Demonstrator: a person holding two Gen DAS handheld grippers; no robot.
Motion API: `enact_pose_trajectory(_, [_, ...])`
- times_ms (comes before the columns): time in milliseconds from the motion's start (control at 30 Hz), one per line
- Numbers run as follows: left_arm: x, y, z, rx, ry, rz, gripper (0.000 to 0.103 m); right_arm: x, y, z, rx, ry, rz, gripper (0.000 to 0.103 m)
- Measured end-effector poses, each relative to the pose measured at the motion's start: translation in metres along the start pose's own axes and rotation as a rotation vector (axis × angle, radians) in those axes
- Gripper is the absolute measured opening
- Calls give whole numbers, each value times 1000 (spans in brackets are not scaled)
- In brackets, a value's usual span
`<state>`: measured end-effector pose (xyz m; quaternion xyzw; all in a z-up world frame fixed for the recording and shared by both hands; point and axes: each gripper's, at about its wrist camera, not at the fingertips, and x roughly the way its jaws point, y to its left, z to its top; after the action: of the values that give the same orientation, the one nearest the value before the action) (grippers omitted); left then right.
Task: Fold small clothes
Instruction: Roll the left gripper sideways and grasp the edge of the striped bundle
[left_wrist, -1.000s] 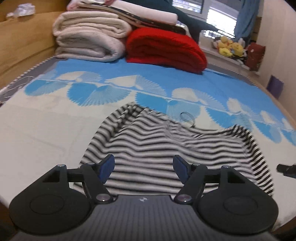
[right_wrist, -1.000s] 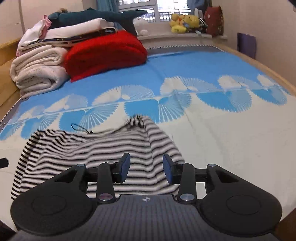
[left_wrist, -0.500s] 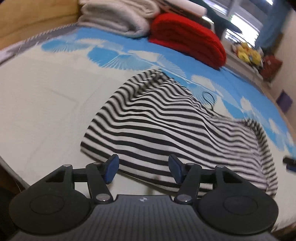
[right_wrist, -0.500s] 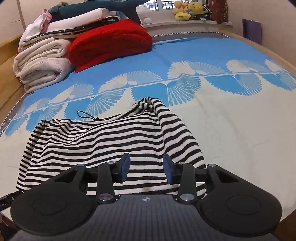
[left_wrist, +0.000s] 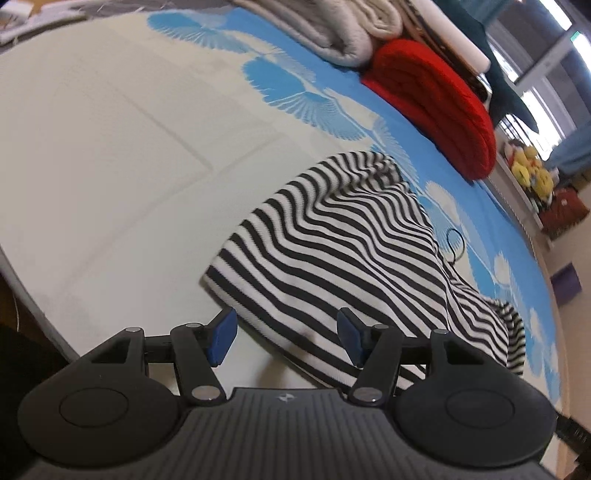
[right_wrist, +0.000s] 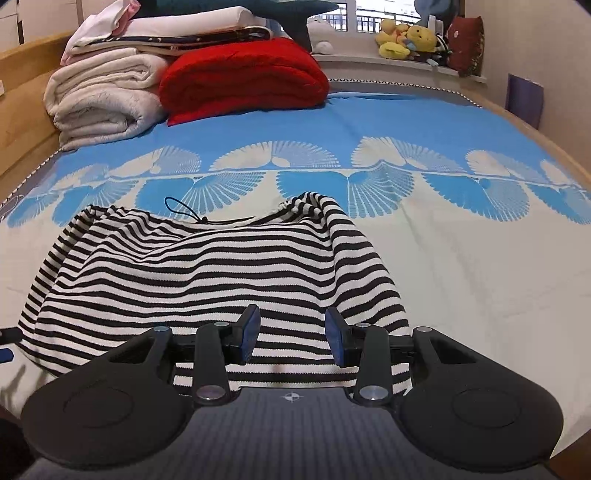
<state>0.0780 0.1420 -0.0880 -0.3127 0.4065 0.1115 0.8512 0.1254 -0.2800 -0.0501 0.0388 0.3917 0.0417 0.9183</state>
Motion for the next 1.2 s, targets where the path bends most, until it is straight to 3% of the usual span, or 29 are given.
enact_pose_trajectory(300, [0,16,6,-102,19,16,66,3,0,0,10,4,-4,40])
enact_pose_trajectory(400, [-4,32,10,-194,2,35,66,3,-1,0,9,7,-7,40])
enact_pose_trajectory(600, [2,62,16,-375,47,2,66,1,-4,2,28,-1,-7,40])
enact_pose_trajectory(933, [26,61,16,-422,81,-89,66,-1,-12,3,61,-5,-7,40])
enact_pose_trajectory(1200, [47,37,24,-301,32,-57,65,2,-9,0,42,14,-19,40])
